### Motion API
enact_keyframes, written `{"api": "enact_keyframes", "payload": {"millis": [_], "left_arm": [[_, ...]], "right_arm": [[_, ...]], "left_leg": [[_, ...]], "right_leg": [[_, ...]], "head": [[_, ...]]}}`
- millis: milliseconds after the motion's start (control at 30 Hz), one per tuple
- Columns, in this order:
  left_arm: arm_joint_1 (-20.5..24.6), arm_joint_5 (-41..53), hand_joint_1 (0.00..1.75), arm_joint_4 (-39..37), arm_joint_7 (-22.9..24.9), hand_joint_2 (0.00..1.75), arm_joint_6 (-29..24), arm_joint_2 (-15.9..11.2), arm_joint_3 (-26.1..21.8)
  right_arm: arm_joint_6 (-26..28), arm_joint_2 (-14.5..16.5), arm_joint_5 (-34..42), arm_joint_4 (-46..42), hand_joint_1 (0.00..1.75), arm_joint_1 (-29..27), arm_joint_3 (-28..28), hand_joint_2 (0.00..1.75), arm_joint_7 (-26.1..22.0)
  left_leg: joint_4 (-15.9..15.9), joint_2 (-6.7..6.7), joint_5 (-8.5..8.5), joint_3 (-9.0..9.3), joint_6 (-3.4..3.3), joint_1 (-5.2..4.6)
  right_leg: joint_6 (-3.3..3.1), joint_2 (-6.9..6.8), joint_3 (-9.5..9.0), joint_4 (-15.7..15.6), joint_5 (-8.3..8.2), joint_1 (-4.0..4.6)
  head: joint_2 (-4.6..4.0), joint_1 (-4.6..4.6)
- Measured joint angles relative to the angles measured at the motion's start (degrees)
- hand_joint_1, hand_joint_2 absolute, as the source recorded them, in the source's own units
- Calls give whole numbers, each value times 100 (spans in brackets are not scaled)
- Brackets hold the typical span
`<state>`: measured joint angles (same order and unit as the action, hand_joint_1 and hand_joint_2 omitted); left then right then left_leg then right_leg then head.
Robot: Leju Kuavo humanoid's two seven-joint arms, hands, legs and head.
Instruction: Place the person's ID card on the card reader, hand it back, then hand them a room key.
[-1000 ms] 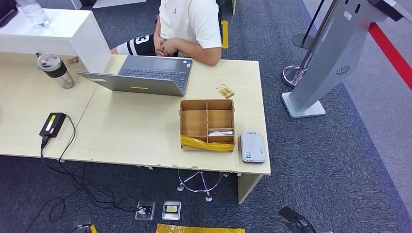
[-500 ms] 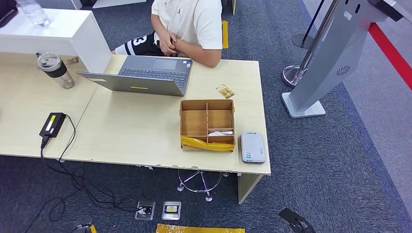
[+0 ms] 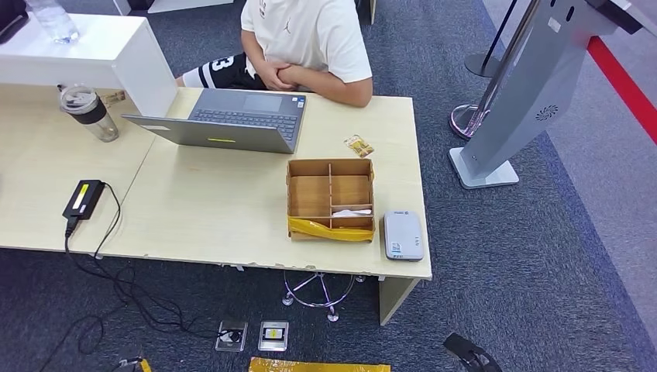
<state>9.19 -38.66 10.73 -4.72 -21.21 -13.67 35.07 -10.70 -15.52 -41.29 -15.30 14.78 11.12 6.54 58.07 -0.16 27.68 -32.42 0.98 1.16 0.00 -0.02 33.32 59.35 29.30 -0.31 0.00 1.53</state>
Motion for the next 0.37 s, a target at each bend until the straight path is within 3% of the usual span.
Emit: {"api": "enact_keyframes", "payload": {"millis": [33,167,367], "left_arm": [[0,-16,0,0,5,175,-15,1,-1],[-1,-62,0,0,16,175,-52,5,-2],[-1,-112,0,0,36,175,-98,24,-6]], "right_arm": [[-4,2,-15,-1,0,16,21,0,3],[-12,3,-49,-10,0,68,103,175,15],[-58,15,-91,-17,0,130,195,175,9]], "left_leg": [[0,0,0,0,0,0],[0,0,0,-1,0,0],[0,-1,0,-1,0,0]], "right_leg": [[0,0,0,0,0,0],[0,0,0,0,0,0],[0,-1,-1,0,0,0]], "head": [[0,0],[0,0],[0,1]]}}
